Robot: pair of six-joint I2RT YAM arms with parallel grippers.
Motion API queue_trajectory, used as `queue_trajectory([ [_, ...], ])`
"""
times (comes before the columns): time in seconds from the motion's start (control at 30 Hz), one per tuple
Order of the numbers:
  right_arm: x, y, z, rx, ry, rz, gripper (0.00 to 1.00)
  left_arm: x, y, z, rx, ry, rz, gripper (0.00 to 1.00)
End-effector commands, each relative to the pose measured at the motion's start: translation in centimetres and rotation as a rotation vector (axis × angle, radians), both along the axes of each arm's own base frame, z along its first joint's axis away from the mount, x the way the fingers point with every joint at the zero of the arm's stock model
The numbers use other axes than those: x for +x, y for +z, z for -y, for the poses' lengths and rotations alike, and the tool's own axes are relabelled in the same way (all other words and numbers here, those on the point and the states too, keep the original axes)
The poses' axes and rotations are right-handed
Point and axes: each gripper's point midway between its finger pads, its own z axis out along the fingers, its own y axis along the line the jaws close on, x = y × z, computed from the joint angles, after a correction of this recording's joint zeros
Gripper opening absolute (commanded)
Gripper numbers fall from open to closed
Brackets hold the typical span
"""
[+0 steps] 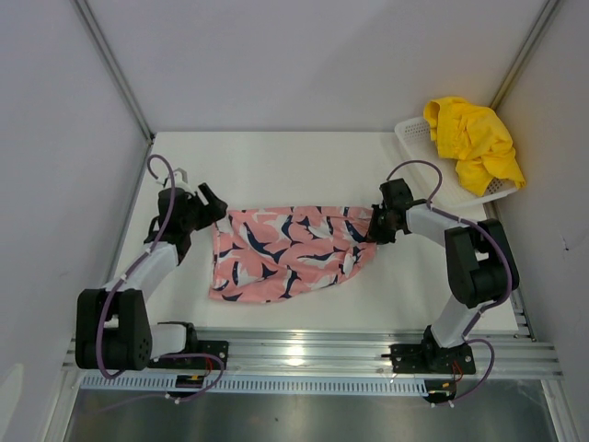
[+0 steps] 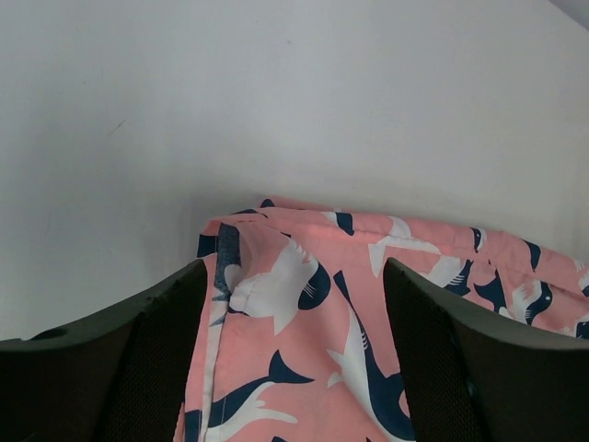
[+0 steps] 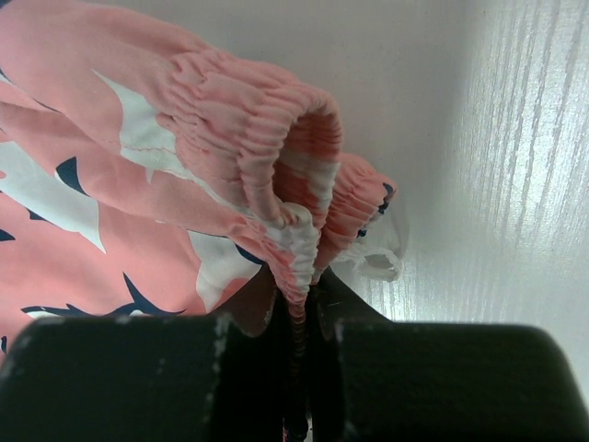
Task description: Fold and stack the shorts
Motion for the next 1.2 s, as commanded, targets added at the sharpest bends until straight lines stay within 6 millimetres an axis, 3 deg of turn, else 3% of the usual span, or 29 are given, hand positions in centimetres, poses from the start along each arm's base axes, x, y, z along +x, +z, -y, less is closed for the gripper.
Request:
queue_trajectory([
  [0.0, 1.9, 1.3, -0.3, 0.023, -0.011, 0.059, 0.0, 0.5, -0.9, -0.9, -0.042, 0.014, 0.01, 0.78],
  [0.13, 1.8, 1.2, -0.3, 0.024, -0.012, 0.057, 0.0, 0.8, -1.7, -0.2, -0.092, -0.029, -0.003, 0.64],
  [0.37, 1.8, 1.3, -0.3, 0.041, -0.015, 0.058, 0.0, 1.8, -3.2, 0.2, -0.14, -0.052, -0.038, 0.61],
  [0.5, 1.6, 1.2, -0.2, 0.042, -0.016, 0.053, 0.0, 2.2, -3.1, 0.3, -0.155, -0.057, -0.03, 0.48],
  [0.6, 1.6, 1.0, -0.2, 0.045, -0.017, 0.05, 0.0, 2.7, -2.5, 0.4, -0.158, -0.069, -0.017, 0.29],
  [0.83, 1.4, 0.7, -0.4, 0.05, -0.01, 0.043, 0.0, 3.3, -2.5, 0.2, -0.153, -0.06, 0.0, 0.17],
  [0.93, 1.5, 0.6, -0.3, 0.048, -0.021, 0.039, 0.0, 3.8, -2.9, -0.3, -0.14, -0.045, -0.025, 0.0],
  [1.17, 2.2, 0.7, 1.4, 0.079, -0.122, 0.029, 0.0, 2.8, -4.0, -3.7, -0.102, 0.043, -0.072, 0.0],
])
